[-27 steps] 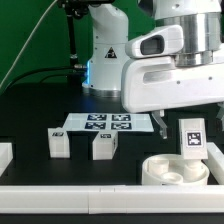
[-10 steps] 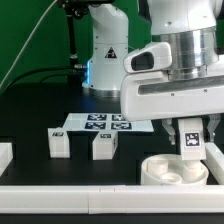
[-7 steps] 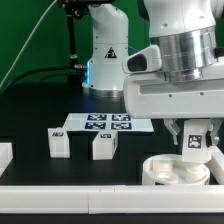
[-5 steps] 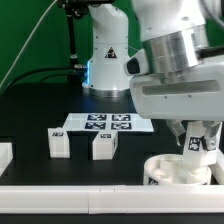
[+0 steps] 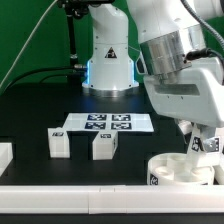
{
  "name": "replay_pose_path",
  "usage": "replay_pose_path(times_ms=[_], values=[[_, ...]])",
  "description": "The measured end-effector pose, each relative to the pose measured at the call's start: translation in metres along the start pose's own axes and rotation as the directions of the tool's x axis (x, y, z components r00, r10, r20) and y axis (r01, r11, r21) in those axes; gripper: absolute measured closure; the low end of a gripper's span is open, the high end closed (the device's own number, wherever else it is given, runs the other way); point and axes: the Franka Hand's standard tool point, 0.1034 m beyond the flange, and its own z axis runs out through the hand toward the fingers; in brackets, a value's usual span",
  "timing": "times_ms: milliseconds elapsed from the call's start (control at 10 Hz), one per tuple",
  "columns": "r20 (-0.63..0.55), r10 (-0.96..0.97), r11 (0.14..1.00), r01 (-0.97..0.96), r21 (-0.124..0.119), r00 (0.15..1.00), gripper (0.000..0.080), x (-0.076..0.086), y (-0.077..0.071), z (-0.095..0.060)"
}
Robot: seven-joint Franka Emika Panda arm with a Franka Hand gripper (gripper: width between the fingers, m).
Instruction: Assemble stool
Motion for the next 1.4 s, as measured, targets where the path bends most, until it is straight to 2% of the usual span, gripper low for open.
replay_pose_path(times_ms=[100,300,500,700,900,1300,1400], values=[[0.024,0.118,0.993,-0.118,-0.001,0.993,0.0466,0.004,-0.003,-0.001],[0.045,0.319,0.947,-0.320,0.016,0.947,0.0466,0.006,-0.012,0.001],[0.067,0.509,0.859,-0.511,0.023,0.858,0.0466,0.006,-0.016,0.002],[0.067,0.622,0.781,-0.624,0.027,0.780,0.0466,0.004,-0.018,0.004],[0.062,0.749,0.660,-0.751,0.015,0.660,0.0466,-0.004,-0.016,0.012],[0.058,0.867,0.495,-0.869,0.013,0.495,0.0465,-0.003,-0.016,0.012],[0.059,0.867,0.495,-0.869,0.012,0.494,0.0298,-0.004,-0.016,0.012]])
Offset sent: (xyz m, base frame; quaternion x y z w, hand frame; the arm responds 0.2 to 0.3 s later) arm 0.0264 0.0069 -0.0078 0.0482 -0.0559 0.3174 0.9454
